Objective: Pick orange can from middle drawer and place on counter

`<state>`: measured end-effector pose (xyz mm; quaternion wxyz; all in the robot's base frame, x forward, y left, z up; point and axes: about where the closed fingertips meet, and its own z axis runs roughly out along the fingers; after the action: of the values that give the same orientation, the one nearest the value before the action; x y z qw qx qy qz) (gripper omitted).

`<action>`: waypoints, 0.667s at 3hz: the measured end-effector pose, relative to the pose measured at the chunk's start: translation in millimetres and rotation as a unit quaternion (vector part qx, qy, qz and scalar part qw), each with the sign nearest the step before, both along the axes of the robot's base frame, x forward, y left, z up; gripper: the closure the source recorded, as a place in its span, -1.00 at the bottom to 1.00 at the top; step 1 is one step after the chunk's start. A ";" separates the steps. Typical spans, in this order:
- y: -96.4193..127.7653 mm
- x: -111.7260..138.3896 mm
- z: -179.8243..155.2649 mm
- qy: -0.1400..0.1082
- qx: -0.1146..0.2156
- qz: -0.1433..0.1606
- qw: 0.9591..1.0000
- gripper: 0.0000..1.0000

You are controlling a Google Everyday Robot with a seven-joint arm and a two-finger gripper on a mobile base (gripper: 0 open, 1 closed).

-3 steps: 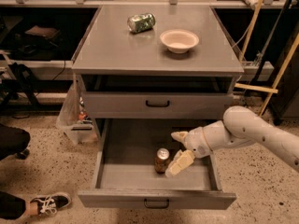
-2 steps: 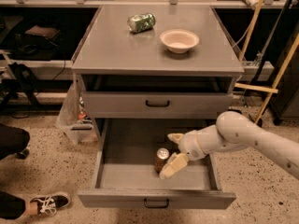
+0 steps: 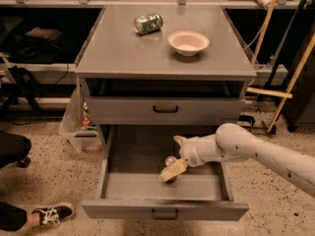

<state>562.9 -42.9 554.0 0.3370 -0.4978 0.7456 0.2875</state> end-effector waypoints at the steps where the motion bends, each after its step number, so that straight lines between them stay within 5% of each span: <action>1: 0.2 -0.1 -0.1 0.000 0.000 0.000 1.000 -1.00; 2: 0.3 23.7 -30.4 -0.005 0.014 0.000 1.000 -1.00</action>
Offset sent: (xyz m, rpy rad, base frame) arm 0.0905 -0.0051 -0.1118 0.1032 -0.0423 -0.0104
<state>586.6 -42.5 523.6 0.3477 -0.4944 0.7398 0.2954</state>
